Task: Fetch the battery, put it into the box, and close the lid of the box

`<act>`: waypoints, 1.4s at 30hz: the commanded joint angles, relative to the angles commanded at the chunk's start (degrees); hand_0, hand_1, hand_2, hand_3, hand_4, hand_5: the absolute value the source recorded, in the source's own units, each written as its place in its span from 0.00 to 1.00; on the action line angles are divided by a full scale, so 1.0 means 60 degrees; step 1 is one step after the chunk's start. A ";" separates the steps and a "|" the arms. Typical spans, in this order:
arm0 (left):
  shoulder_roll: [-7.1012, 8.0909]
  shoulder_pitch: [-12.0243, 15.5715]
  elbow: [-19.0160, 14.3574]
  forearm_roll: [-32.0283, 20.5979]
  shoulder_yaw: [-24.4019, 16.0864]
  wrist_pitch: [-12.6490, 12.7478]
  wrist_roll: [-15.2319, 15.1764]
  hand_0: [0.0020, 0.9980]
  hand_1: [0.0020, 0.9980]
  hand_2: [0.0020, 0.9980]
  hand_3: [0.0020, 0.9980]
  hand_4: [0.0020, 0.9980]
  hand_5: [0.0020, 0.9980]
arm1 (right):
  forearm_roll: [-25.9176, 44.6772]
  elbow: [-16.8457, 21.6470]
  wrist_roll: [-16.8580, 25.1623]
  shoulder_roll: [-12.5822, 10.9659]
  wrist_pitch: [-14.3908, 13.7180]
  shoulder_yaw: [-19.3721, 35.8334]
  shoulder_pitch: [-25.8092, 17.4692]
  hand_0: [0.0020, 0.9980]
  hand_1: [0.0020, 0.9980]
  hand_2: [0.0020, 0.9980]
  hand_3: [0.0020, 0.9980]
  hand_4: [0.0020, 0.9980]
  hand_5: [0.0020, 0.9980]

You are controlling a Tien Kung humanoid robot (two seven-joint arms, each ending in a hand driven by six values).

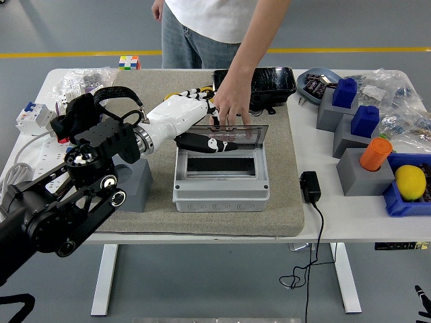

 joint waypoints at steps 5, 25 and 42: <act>0.0044 0.0059 -0.0221 -0.0608 0.0200 0.0018 -0.0093 1.00 0.94 0.79 0.53 1.00 1.00 | 0.0027 0.0000 -0.0004 -0.0009 -0.0001 -0.0043 -0.0002 0.79 0.74 0.75 0.79 1.00 1.00; 0.0309 0.0412 -0.1495 -0.1405 0.0801 0.0707 -0.0604 1.00 0.90 0.76 0.50 1.00 1.00 | 0.0040 0.0000 -0.0032 -0.0046 -0.0008 -0.0084 0.0000 0.79 0.74 0.75 0.79 1.00 1.00; -0.0061 0.0073 -0.0701 -0.1441 -0.0014 0.1499 -0.1176 0.93 0.91 0.85 0.87 1.00 1.00 | 0.0091 0.0000 -0.0020 -0.0008 -0.0014 -0.0087 0.0015 0.79 0.74 0.75 0.79 1.00 1.00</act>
